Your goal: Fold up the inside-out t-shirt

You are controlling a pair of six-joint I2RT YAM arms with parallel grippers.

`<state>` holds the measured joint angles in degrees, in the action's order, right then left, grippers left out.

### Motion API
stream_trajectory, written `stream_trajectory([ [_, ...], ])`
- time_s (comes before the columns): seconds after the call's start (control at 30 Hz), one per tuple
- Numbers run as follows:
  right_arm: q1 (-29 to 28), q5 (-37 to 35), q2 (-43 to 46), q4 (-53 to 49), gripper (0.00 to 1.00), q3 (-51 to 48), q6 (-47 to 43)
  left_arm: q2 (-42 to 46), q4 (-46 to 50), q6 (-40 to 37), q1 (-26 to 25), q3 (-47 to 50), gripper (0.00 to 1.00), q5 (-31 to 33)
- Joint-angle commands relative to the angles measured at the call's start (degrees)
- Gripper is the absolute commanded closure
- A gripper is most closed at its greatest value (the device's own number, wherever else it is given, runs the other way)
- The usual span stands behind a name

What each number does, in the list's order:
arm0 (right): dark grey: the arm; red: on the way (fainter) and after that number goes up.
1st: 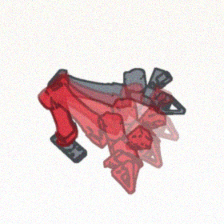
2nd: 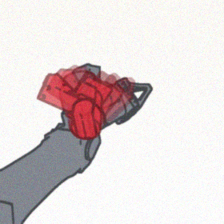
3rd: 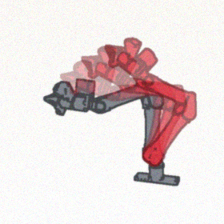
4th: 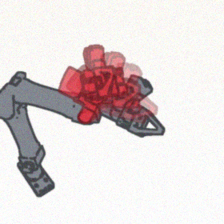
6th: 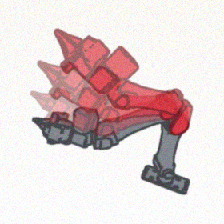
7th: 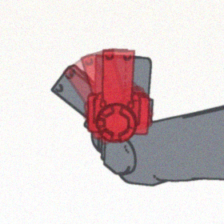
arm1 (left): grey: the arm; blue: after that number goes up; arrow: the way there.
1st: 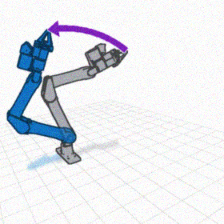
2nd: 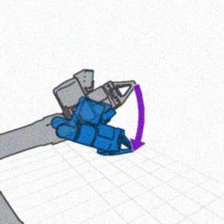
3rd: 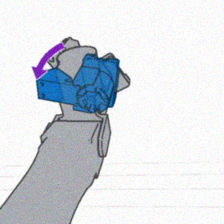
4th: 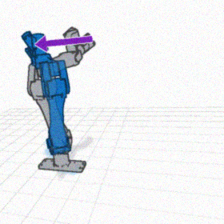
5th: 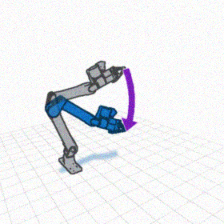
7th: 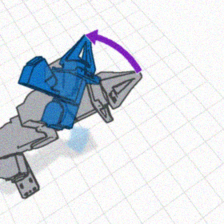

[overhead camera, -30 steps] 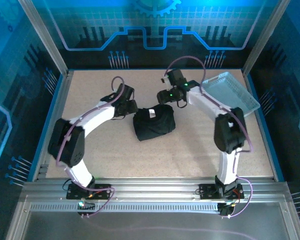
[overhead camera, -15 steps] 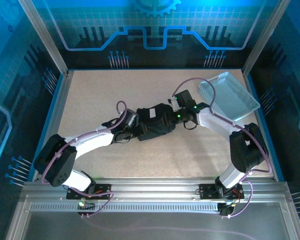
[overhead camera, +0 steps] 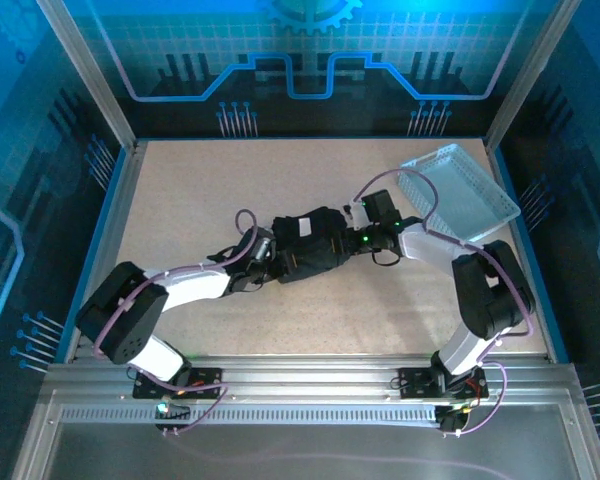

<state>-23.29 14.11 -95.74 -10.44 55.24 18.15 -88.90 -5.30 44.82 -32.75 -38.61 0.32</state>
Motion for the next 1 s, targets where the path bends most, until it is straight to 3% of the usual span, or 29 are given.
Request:
stream_trajectory([
  [0.0, 0.00, 0.71, -0.74, 0.46, 0.74, 0.07, -0.25, -1.02, -2.32, -0.28, 2.02, -0.06, 0.65, -2.20],
  [0.07, 0.24, -3.69, 0.50, -2.39, 0.84, 0.36, -0.63, 0.02, -1.83, -0.68, 3.74, 0.90, 0.82, -2.16],
  [0.13, 1.17, -6.43, 2.18, -3.30, 0.89, -0.20, -0.93, 1.55, -1.07, -1.49, 5.42, 2.06, 0.93, -1.81],
  [0.27, 1.43, -8.21, 3.02, -6.08, 0.93, 1.24, -2.13, 3.77, 1.26, -4.24, 7.96, 2.75, 1.00, -2.00],
  [0.3, 1.24, -7.86, 2.94, -6.01, 0.93, 1.37, -2.07, 3.96, 1.64, -4.92, 8.14, 2.61, 0.99, -2.16],
  [0.37, 0.00, -7.30, 2.31, -5.58, 0.84, 2.15, -2.16, 4.17, 2.98, -5.35, 8.14, 1.90, 0.86, -2.40],
  [0.43, -1.03, -8.96, 1.49, -7.07, 0.64, 3.59, -2.16, 4.80, 4.64, -5.58, 8.14, 1.11, 0.75, -2.31],
  [0.47, -1.30, -11.16, 1.59, -8.49, 0.53, 4.22, -1.79, 5.34, 6.72, -5.52, 8.07, 0.35, 0.60, -1.38],
  [0.57, -1.23, -14.81, 4.90, -10.91, 0.35, 4.52, -1.49, 8.32, 16.43, -5.71, 8.14, -3.30, 0.44, 2.99],
  [0.73, -1.94, -15.29, 11.57, -13.90, 0.34, 6.53, -2.46, 13.93, 23.44, -7.46, 5.95, -9.94, 0.42, 6.28],
  [0.97, -2.17, -1.22, 3.50, -5.39, 0.42, 9.96, 2.72, 2.73, 7.09, -0.94, 4.14, -13.37, 0.40, -7.31],
])
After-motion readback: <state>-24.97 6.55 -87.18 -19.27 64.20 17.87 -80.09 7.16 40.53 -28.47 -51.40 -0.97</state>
